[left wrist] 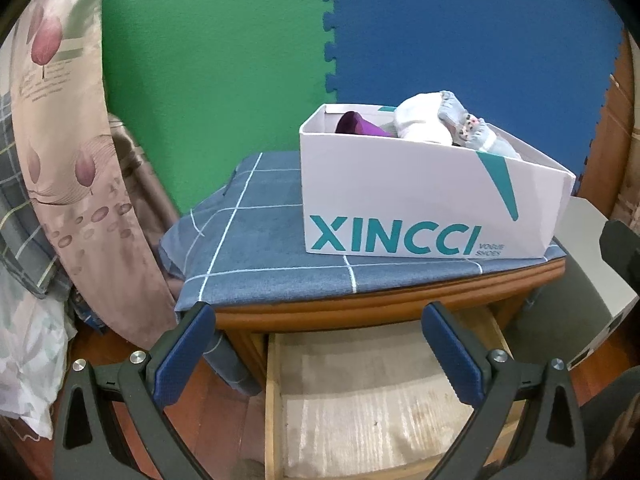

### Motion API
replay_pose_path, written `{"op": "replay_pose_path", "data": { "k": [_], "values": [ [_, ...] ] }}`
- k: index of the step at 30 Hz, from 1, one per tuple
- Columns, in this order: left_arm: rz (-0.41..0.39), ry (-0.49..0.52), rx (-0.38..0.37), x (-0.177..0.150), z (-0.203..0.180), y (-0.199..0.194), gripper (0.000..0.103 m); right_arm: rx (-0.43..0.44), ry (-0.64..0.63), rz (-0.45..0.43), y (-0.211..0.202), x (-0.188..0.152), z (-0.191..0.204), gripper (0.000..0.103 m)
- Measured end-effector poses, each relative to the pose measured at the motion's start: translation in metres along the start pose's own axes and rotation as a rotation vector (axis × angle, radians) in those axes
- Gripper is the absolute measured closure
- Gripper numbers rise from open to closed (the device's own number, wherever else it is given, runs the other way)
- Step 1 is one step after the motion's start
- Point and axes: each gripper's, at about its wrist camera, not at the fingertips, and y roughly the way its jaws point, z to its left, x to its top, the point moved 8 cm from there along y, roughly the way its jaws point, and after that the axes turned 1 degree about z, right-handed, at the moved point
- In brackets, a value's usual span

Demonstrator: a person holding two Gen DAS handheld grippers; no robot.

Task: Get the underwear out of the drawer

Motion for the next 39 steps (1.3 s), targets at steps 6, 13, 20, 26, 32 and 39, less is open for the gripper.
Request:
{"op": "replay_pose_path", "data": {
  "k": [6,13,20,26,32,39],
  "values": [
    [-0.008,0.020,0.008,0.000,-0.004,-0.002,0.001,0.002,-0.001,-0.003,-0.001,0.001,0.002,0.032],
    [-0.001,0.021,-0.004,-0.001,-0.007,-0.003,0.001,-0.039,-0.042,-0.039,-0.008,0.006,0.007,0.032],
    [0.010,0.049,0.004,-0.002,-0.011,-0.005,0.001,-0.037,-0.026,-0.036,-0.009,0.008,0.003,0.032],
    [0.026,0.059,0.004,-0.001,-0.011,-0.004,0.001,-0.029,-0.042,-0.034,-0.009,0.007,0.004,0.032],
    [0.006,0.049,0.017,0.002,-0.008,-0.010,0.001,-0.033,-0.024,-0.039,-0.011,0.008,0.000,0.032],
    [-0.014,0.076,-0.030,0.007,-0.014,-0.020,0.000,-0.031,-0.032,-0.037,-0.011,0.008,0.001,0.032]
  ]
}}
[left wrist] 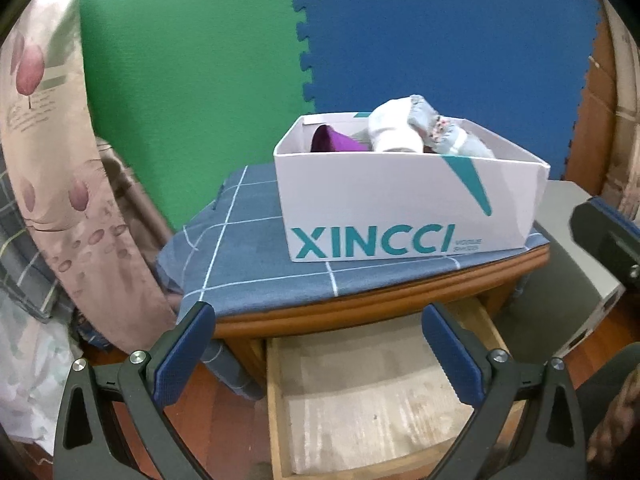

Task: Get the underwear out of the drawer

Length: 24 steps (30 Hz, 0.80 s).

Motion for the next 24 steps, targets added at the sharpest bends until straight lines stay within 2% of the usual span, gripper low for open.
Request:
{"op": "replay_pose_path", "data": {
  "k": [5,10,17,20,21,24],
  "values": [
    [-0.049,-0.014,-0.016,0.007,0.002,-0.011,0.000,-0.001,0.006,-0.003,-0.001,0.001,-0.002,0.032],
    [-0.047,-0.038,-0.052,0.010,0.004,-0.013,0.000,-0.002,0.007,-0.001,-0.001,0.001,-0.003,0.032],
    [-0.142,-0.037,-0.014,0.020,0.007,-0.033,0.000,-0.002,0.005,0.001,-0.002,0.001,-0.005,0.032],
    [-0.195,-0.025,-0.029,0.027,0.004,-0.044,0.000,-0.003,0.003,0.004,-0.001,0.001,-0.005,0.032],
    [-0.198,-0.029,-0.029,0.028,0.005,-0.045,0.000,-0.004,0.001,0.006,-0.001,0.000,-0.004,0.032],
    [-0.143,-0.026,-0.013,0.031,0.004,-0.040,0.000,-0.003,-0.002,0.008,0.000,0.000,-0.004,0.032]
  ]
}}
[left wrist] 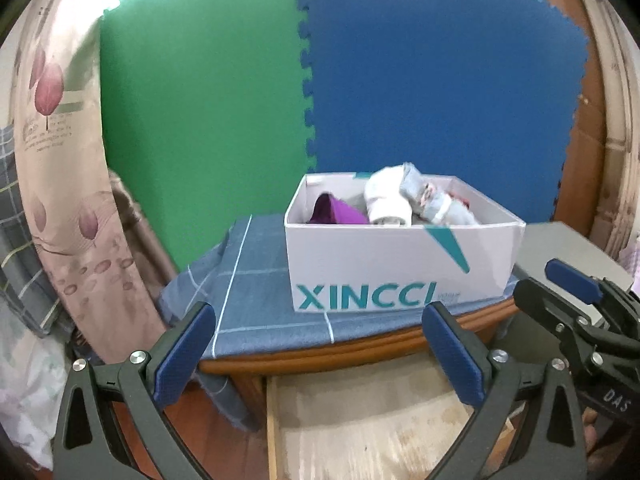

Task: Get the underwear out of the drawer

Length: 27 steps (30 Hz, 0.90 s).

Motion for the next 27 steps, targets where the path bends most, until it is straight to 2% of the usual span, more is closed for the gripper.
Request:
{"op": "replay_pose_path", "data": {
  "k": [3,7,17,21,25,26,27],
  "values": [
    [0.009,-0.020,-0.027,0.003,0.000,-0.001,0.000,-0.001,0.000,-0.004,0.000,0.001,0.000,0.032],
    [-0.002,-0.035,0.014,0.009,0.007,-0.005,0.000,-0.002,0.004,-0.003,0.000,0.001,-0.001,0.032],
    [-0.009,-0.007,-0.034,0.017,0.000,-0.009,0.000,0.006,-0.006,-0.004,-0.001,0.001,0.001,0.032],
    [-0.026,0.062,0.018,0.018,-0.007,-0.011,0.000,0.008,-0.006,-0.001,-0.001,0.001,0.001,0.032],
    [-0.060,0.113,0.175,0.018,-0.008,-0.019,0.000,0.009,-0.006,-0.003,-0.001,0.001,0.001,0.032],
    [-0.062,0.118,0.194,0.018,-0.007,-0.019,0.000,0.009,-0.005,-0.002,-0.001,0.001,0.001,0.032],
    [-0.061,0.113,0.183,0.017,-0.008,-0.018,0.000,0.009,-0.006,-0.003,-0.001,0.001,0.001,0.032]
  ]
}}
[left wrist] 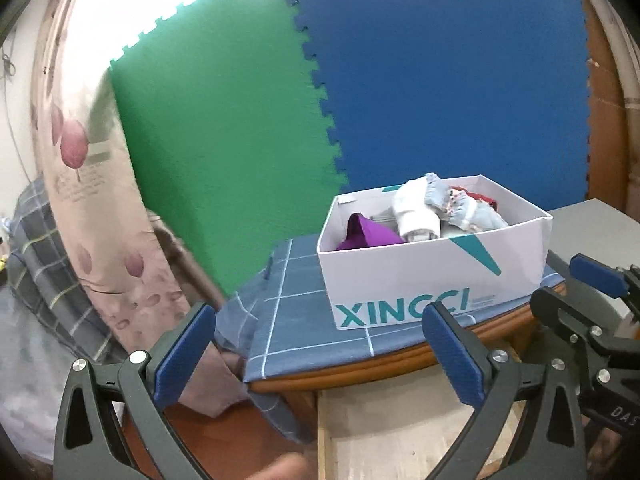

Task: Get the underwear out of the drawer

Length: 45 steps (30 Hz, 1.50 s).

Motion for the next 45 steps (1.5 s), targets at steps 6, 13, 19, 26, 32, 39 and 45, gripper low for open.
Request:
{"op": "replay_pose_path", "data": {
  "k": [6,13,19,26,32,39,45],
  "values": [
    [0.079,-0.158,-0.188,-0.012,0.004,0.012,0.000,0.003,-0.002,0.000,0.000,0.000,0.000,0.032],
    [0.134,-0.204,-0.183,-0.025,0.009,0.023,0.000,0.002,0.000,0.005,-0.001,-0.001,0.000,0.032],
    [0.155,-0.185,-0.168,-0.035,0.006,0.032,0.000,-0.005,0.006,0.014,0.000,-0.004,-0.001,0.032],
    [0.179,-0.184,-0.173,-0.044,0.004,0.038,0.000,-0.006,0.011,0.021,0.002,-0.005,-0.001,0.032],
    [0.189,-0.157,-0.173,-0.048,-0.002,0.040,0.000,-0.006,0.019,0.031,0.005,-0.007,-0.003,0.032],
    [0.193,-0.147,-0.182,-0.049,-0.004,0.039,0.000,-0.005,0.016,0.034,0.007,-0.007,-0.003,0.031],
    [0.193,-0.134,-0.186,-0.050,-0.006,0.038,0.000,-0.002,0.013,0.038,0.007,-0.007,-0.001,0.031]
  ]
}}
